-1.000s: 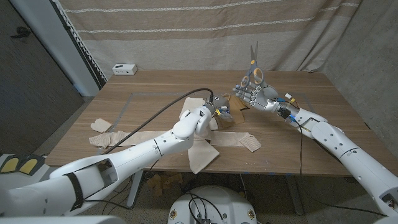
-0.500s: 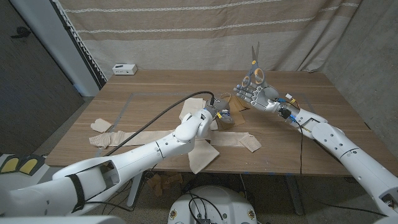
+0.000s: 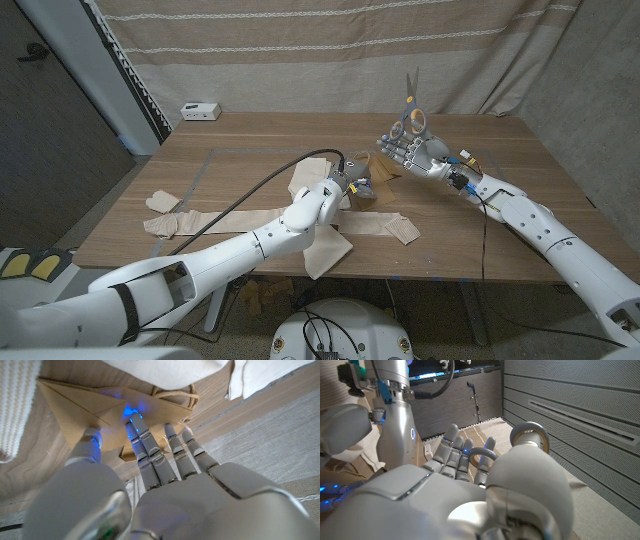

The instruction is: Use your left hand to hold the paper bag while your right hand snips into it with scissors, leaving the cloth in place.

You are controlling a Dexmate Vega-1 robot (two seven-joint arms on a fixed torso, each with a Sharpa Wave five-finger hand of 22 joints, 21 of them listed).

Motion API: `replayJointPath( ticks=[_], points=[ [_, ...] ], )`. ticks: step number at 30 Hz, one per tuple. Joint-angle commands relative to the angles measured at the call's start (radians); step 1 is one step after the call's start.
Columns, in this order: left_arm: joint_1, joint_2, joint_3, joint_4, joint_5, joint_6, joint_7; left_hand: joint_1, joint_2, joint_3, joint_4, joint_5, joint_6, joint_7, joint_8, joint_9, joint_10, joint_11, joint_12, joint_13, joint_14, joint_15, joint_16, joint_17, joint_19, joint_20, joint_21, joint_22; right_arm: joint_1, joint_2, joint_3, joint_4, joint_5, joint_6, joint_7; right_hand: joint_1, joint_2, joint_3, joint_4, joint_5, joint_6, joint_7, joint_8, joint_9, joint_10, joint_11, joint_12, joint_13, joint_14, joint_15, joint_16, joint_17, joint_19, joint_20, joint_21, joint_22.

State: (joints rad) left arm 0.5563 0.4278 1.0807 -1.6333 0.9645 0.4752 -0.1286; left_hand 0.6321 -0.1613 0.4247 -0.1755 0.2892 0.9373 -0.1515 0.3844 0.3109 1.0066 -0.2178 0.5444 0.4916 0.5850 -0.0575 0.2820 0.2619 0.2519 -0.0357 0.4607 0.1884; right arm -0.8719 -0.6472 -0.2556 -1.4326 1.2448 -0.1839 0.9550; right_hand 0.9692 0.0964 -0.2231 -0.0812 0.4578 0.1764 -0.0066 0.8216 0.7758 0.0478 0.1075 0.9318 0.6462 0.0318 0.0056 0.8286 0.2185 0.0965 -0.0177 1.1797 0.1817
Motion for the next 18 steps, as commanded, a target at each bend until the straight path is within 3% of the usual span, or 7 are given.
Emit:
replayJointPath(
  ticks=[1,4,8,11,13,18],
  points=[
    [0.017,-0.017,-0.007,0.023,-0.044,-0.007,0.072,0.081,0.002,0.02,0.002,0.002,-0.032,-0.029,0.054,0.09,-0.008,0.005,0.055,0.079,0.043,-0.164,0.008,0.025,0.017,-0.003,-0.011,0.006,0.009,0.009,0.002,0.018,-0.002,-0.001,0.004,-0.006,0.001,-0.003,0.007,0.0,-0.054,0.067,-0.001,0.004,0.004,0.004,0.004,0.004,0.0,0.002,0.005,0.001,0.007,0.003,-0.004,0.003],
    [0.021,-0.018,-0.01,0.023,-0.056,-0.005,0.09,0.127,0.003,0.021,0.005,-0.004,-0.064,-0.042,0.101,0.172,-0.024,0.005,0.102,0.149,0.064,-0.164,0.006,0.047,0.028,-0.011,-0.013,0.009,0.011,0.009,0.003,0.021,-0.003,-0.001,0.003,-0.007,0.001,-0.003,0.007,0.0,-0.054,0.066,-0.001,0.004,0.004,0.006,0.004,0.005,0.0,0.001,0.005,0.001,0.007,0.003,-0.004,0.003],
    [0.021,-0.018,-0.011,0.021,-0.063,0.0,0.102,0.143,-0.004,0.011,0.015,-0.01,-0.125,-0.034,0.136,0.251,-0.062,0.006,0.141,0.219,0.08,-0.162,0.004,0.073,0.032,-0.01,-0.019,0.011,0.013,0.009,0.005,0.023,-0.003,-0.001,0.005,-0.008,0.001,-0.004,0.008,0.0,-0.055,0.067,-0.001,0.005,0.004,0.005,0.004,0.005,0.0,0.0,0.005,0.001,0.007,0.002,-0.005,0.003],
    [0.016,-0.015,-0.009,0.016,-0.066,0.005,0.098,0.118,-0.009,-0.007,0.025,-0.014,-0.183,-0.023,0.135,0.282,-0.128,0.008,0.142,0.252,0.056,-0.156,-0.011,0.089,0.028,-0.004,-0.025,0.013,0.014,0.01,0.006,0.025,-0.004,-0.001,0.004,-0.008,0.001,-0.004,0.008,0.0,-0.054,0.067,-0.001,0.004,0.005,0.005,0.004,0.005,0.001,0.001,0.005,0.001,0.008,0.004,-0.005,0.003],
    [0.015,-0.013,-0.008,0.014,-0.066,0.01,0.097,0.095,-0.004,-0.015,0.033,-0.015,-0.21,-0.019,0.118,0.273,-0.191,0.006,0.113,0.238,0.025,-0.154,-0.028,0.099,0.022,0.001,-0.031,0.013,0.016,0.01,0.005,0.028,-0.005,-0.001,0.007,-0.008,0.001,-0.004,0.007,0.0,-0.054,0.067,-0.001,0.005,0.005,0.005,0.004,0.005,0.001,0.001,0.005,0.001,0.009,0.005,-0.005,0.003],
    [0.009,-0.008,-0.003,0.006,-0.062,0.022,0.086,0.065,-0.001,-0.024,0.042,-0.016,-0.243,-0.012,0.085,0.247,-0.235,0.007,0.08,0.205,-0.007,-0.155,-0.048,0.107,0.019,0.006,-0.036,0.013,0.016,0.012,0.006,0.031,-0.003,-0.002,0.009,-0.009,0.001,-0.004,0.008,0.0,-0.054,0.068,0.0,0.005,0.005,0.003,0.004,0.005,0.002,0.0,0.006,0.001,0.009,0.003,-0.006,0.003]
  ],
)
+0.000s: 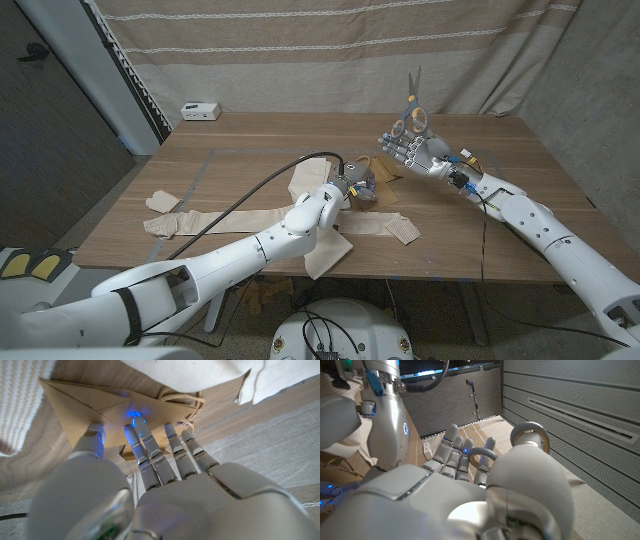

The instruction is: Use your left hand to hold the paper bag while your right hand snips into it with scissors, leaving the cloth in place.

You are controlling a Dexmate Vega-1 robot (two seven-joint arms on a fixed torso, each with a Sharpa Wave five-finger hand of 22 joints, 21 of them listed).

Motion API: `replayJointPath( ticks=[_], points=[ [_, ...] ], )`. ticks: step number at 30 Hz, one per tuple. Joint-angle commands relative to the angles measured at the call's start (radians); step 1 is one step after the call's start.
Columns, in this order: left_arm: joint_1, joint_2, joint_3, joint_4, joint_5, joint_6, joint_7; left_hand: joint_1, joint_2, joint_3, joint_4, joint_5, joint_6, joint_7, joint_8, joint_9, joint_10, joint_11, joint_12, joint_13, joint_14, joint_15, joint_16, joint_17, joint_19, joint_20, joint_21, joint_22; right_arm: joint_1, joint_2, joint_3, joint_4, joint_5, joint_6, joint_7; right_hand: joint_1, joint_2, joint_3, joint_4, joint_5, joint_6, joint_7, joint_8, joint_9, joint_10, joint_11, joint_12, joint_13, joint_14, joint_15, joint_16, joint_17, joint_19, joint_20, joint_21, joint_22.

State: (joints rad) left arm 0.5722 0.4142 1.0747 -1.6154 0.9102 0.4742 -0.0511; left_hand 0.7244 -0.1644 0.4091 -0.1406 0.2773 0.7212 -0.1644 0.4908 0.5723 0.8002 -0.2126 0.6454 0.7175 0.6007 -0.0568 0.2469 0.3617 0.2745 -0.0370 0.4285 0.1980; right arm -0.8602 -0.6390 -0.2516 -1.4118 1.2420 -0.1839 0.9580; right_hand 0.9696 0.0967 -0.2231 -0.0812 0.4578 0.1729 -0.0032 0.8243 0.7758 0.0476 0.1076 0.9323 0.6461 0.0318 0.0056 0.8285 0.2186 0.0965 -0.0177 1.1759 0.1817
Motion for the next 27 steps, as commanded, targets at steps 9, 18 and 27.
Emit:
replayJointPath(
  ticks=[9,18,27],
  points=[
    [-0.01,0.014,0.007,-0.027,-0.008,0.023,0.001,-0.08,0.009,-0.022,0.016,-0.006,-0.084,0.002,-0.093,-0.078,-0.14,0.0,-0.106,-0.098,-0.089,-0.154,-0.042,0.013,-0.009,0.017,-0.015,0.003,-0.004,0.005,0.008,0.005,0.003,-0.001,0.0,-0.011,0.002,-0.003,0.008,0.001,-0.049,0.065,-0.002,0.006,0.007,0.003,0.004,0.006,0.002,0.002,0.006,0.0,0.01,0.003,-0.003,0.003],
    [0.008,0.032,-0.01,-0.073,-0.008,0.014,0.029,-0.092,0.012,-0.024,0.016,-0.007,-0.054,0.002,-0.097,-0.1,-0.107,0.004,-0.107,-0.12,-0.068,-0.156,-0.029,0.013,-0.01,0.021,-0.019,0.002,-0.001,0.006,0.006,0.003,-0.002,0.0,0.0,-0.012,0.002,-0.004,0.009,0.001,-0.049,0.065,-0.001,0.007,0.006,0.005,0.004,0.006,0.002,0.001,0.006,0.0,0.011,0.003,-0.004,0.003],
    [0.044,0.047,-0.049,-0.102,-0.025,-0.004,0.105,-0.101,0.011,-0.024,0.011,-0.005,-0.003,0.015,-0.101,-0.128,-0.055,0.006,-0.095,-0.143,-0.033,-0.159,-0.019,0.017,-0.003,0.019,-0.021,0.001,0.003,0.007,0.003,-0.001,-0.004,-0.002,-0.005,-0.013,0.002,-0.004,0.009,0.001,-0.051,0.064,-0.001,0.008,0.005,0.004,0.003,0.006,0.002,0.002,0.006,0.0,0.01,0.002,-0.005,0.003]
  ],
)
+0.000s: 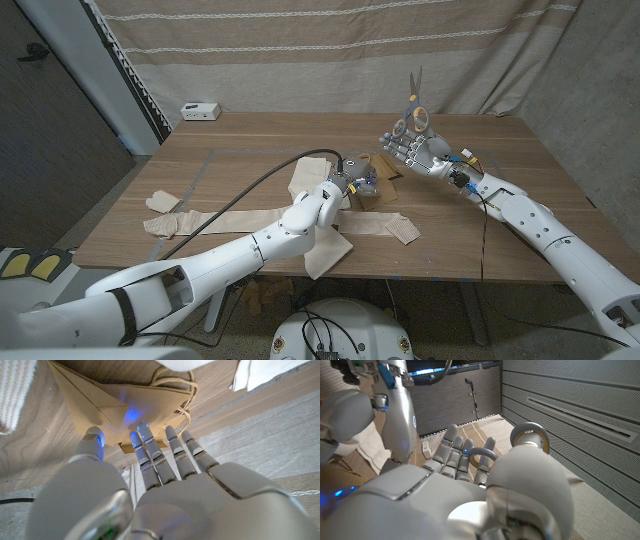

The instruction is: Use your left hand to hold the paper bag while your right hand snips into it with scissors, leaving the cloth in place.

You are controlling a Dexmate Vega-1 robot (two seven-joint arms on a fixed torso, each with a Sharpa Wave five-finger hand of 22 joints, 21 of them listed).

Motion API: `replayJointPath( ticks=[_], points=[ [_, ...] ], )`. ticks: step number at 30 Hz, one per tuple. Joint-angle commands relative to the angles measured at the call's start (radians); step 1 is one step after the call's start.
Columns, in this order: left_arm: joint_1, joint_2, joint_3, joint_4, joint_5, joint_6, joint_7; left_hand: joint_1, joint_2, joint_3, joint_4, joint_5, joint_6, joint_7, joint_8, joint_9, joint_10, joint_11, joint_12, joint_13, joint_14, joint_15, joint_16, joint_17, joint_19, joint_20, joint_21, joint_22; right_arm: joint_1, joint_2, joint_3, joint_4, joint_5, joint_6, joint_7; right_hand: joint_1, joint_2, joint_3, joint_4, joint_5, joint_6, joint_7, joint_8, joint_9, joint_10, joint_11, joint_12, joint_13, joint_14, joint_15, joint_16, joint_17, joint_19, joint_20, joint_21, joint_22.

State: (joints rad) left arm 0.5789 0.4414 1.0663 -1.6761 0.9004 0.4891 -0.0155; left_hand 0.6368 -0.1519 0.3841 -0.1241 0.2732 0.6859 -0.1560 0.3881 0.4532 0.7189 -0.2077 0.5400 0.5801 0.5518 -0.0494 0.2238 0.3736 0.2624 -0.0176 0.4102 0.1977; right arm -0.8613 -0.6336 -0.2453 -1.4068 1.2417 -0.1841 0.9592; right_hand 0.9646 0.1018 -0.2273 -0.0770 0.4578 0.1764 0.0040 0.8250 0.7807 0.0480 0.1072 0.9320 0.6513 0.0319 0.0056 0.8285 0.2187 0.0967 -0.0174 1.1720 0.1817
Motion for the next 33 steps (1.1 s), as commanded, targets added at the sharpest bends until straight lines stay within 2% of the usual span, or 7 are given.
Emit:
replayJointPath(
  ticks=[1,4,11,16,33],
  points=[
    [0.038,0.02,-0.042,-0.043,-0.016,-0.017,0.066,-0.013,-0.002,0.001,-0.009,0.0,0.054,0.015,0.003,-0.018,0.04,-0.001,0.016,-0.01,0.021,-0.166,0.005,0.006,0.01,-0.001,-0.004,0.002,0.004,0.001,-0.004,-0.007,-0.005,-0.001,-0.006,-0.009,-0.003,0.0,0.005,0.001,-0.054,0.057,-0.002,0.003,0.005,0.005,0.004,0.001,0.002,0.003,0.006,0.0,0.01,0.002,-0.002,0.003],
    [0.038,0.02,-0.041,-0.038,-0.015,-0.02,0.06,-0.013,-0.003,0.002,-0.011,0.001,0.072,0.024,0.003,-0.027,0.06,-0.001,0.028,-0.007,0.022,-0.167,0.003,0.007,0.011,-0.001,-0.005,0.001,0.004,0.002,-0.005,-0.009,-0.005,-0.001,-0.007,-0.009,-0.002,0.0,0.005,0.001,-0.054,0.057,-0.001,0.004,0.005,0.006,0.004,0.002,0.002,0.001,0.006,0.0,0.011,0.001,-0.002,0.003],
    [0.044,0.012,-0.041,-0.028,-0.022,-0.009,0.046,-0.014,-0.004,0.002,-0.014,0.003,0.085,0.024,0.0,-0.036,0.069,-0.002,0.032,-0.011,0.025,-0.166,0.002,0.008,0.01,-0.002,-0.008,0.001,-0.001,-0.003,-0.002,-0.019,-0.003,-0.002,-0.015,-0.009,-0.002,0.0,0.004,0.001,-0.054,0.058,-0.002,0.003,0.006,0.005,0.004,0.002,0.0,0.002,0.006,0.0,0.011,0.001,-0.003,0.003],
    [0.045,0.01,-0.035,-0.026,-0.018,0.0,0.041,-0.02,-0.005,0.001,-0.015,0.004,0.076,0.029,-0.015,-0.051,0.081,-0.001,0.027,-0.03,0.068,-0.166,0.016,0.009,0.013,0.001,-0.01,0.001,-0.004,-0.004,-0.001,-0.024,-0.002,-0.002,-0.018,-0.008,-0.002,0.001,0.004,0.002,-0.053,0.059,-0.001,0.004,0.006,0.006,0.004,0.002,0.001,0.002,0.006,0.0,0.012,0.002,-0.003,0.003],
    [0.043,0.015,-0.023,-0.024,-0.018,0.002,0.015,-0.034,-0.003,-0.001,-0.013,0.002,0.054,0.028,-0.04,-0.074,0.086,-0.005,0.0,-0.063,0.048,-0.166,0.01,0.008,0.012,0.003,-0.015,0.002,-0.015,-0.007,0.001,-0.038,0.002,0.002,-0.028,-0.009,-0.001,0.001,0.004,0.002,-0.053,0.058,-0.001,0.003,0.004,0.006,0.003,0.003,0.001,0.002,0.006,-0.001,0.013,0.002,-0.005,0.003]
  ],
)
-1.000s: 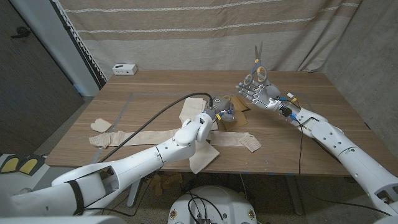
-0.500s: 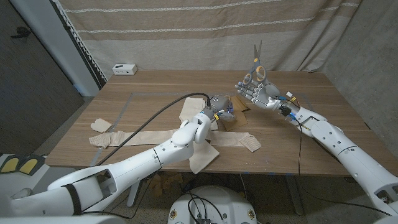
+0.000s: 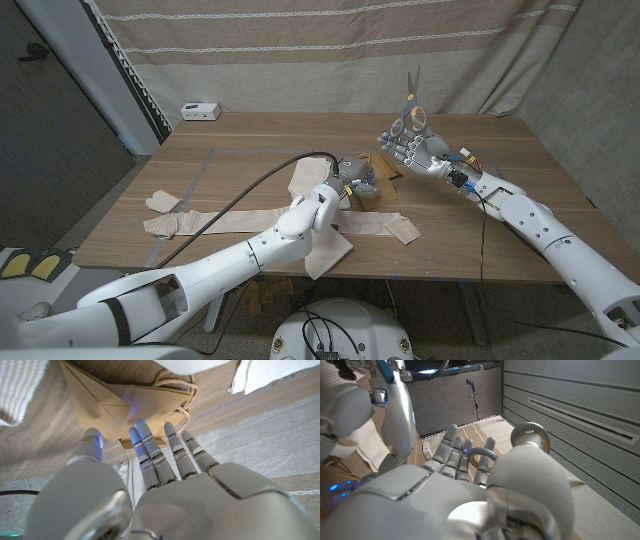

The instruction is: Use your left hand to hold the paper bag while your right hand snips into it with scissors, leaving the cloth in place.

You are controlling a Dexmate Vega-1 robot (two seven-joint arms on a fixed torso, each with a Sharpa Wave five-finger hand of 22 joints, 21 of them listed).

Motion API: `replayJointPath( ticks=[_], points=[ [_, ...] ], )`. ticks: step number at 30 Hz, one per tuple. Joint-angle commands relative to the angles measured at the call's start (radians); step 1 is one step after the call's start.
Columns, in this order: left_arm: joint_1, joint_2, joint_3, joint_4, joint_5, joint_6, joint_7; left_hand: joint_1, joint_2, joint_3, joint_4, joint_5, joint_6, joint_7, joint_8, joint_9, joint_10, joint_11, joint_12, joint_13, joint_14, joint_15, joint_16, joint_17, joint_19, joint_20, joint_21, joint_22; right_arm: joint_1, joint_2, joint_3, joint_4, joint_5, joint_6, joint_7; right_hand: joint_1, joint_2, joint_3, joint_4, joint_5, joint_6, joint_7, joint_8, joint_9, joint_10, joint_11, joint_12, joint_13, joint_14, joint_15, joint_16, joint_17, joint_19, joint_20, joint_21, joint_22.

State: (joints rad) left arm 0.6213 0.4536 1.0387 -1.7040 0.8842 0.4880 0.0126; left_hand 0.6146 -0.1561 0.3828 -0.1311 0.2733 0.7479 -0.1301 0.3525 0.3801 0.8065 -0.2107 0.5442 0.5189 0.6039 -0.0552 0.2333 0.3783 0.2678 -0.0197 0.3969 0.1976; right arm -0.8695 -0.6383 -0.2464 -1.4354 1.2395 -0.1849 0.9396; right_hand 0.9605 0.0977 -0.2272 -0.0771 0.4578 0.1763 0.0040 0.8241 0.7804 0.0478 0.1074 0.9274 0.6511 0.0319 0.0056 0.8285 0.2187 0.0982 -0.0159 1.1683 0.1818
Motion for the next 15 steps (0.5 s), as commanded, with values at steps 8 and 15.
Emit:
replayJointPath(
  ticks=[8,15],
  points=[
    [0.002,0.004,0.008,0.004,-0.003,0.0,-0.017,-0.015,0.003,0.0,-0.007,0.002,0.003,0.007,-0.006,-0.009,0.012,-0.001,-0.008,-0.012,-0.001,-0.16,0.002,0.004,0.006,0.006,-0.003,0.002,-0.006,0.0,0.001,-0.011,0.006,0.004,-0.008,-0.006,0.002,0.001,0.004,0.002,-0.053,0.057,-0.001,0.003,0.006,0.004,0.008,0.003,0.0,0.003,0.006,-0.001,0.011,0.001,-0.002,0.003],
    [0.004,0.004,0.01,0.005,-0.004,-0.003,-0.017,-0.017,0.004,0.001,-0.007,0.001,0.006,0.009,-0.01,-0.016,0.025,0.0,-0.01,-0.022,0.0,-0.16,0.002,0.003,0.006,0.006,-0.005,0.002,-0.005,-0.001,-0.001,-0.013,0.005,0.003,-0.011,-0.007,0.002,0.0,0.004,0.002,-0.052,0.058,0.0,0.004,0.006,0.005,0.008,0.004,0.002,0.003,0.006,-0.001,0.012,0.001,-0.003,0.003]
  ],
)
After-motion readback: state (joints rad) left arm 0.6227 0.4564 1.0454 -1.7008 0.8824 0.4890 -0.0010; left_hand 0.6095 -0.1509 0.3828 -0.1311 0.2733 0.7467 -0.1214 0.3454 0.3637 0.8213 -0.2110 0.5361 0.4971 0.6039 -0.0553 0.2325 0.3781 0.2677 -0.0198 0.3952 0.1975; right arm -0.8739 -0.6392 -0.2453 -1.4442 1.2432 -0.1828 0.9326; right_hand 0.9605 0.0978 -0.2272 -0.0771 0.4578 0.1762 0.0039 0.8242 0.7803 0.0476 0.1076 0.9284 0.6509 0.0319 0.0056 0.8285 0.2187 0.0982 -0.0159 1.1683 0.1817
